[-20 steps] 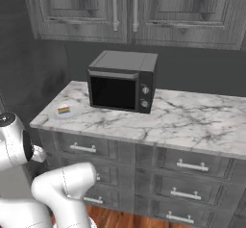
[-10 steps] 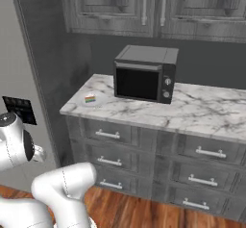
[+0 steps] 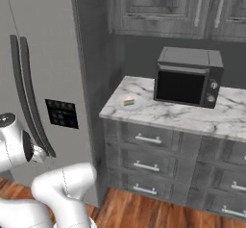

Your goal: Take the baked cake out of the oven and place it on the plate for cooling. Then close the oven door.

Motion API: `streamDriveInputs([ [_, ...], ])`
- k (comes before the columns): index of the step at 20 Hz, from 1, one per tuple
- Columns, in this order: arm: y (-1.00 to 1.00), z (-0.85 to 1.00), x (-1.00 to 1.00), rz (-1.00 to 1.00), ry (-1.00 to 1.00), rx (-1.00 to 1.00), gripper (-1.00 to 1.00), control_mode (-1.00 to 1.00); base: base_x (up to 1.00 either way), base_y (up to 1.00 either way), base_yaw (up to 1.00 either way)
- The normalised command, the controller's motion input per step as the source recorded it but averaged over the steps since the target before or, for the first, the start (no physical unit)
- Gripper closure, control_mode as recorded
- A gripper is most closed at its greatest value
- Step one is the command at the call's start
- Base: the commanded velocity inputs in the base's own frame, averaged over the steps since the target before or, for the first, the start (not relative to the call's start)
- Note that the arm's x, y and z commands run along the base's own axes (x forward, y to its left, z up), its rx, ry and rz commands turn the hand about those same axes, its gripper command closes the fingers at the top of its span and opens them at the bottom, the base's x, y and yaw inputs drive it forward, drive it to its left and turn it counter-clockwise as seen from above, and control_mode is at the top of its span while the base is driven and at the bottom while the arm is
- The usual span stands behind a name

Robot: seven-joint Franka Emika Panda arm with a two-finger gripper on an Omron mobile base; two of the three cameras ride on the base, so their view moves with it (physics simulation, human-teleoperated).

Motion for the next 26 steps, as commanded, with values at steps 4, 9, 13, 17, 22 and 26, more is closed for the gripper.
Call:
streamDriveInputs([
  [4, 0.0, 0.0, 0.0, 0.0, 0.0, 0.0, -1.0, 1.0, -0.19, 0.77, 0.04],
  [9, 0.0, 0.0, 0.0, 0.0, 0.0, 0.0, -1.0, 1.0, -0.25, 0.66, 0.04],
  [13, 0.0, 0.0, 0.0, 0.0, 0.0, 0.0, -1.0, 1.0, -0.31, 0.76, 0.01],
  [17, 0.0, 0.0, 0.0, 0.0, 0.0, 0.0, -1.0, 1.0, -0.38, 0.7, 0.02],
  [22, 0.0, 0.0, 0.0, 0.0, 0.0, 0.0, -1.0, 1.0, -0.19, 0.55, 0.06],
  [26, 0.0, 0.0, 0.0, 0.0, 0.0, 0.0, -1.0, 1.0, 0.01, 0.45, 0.11],
])
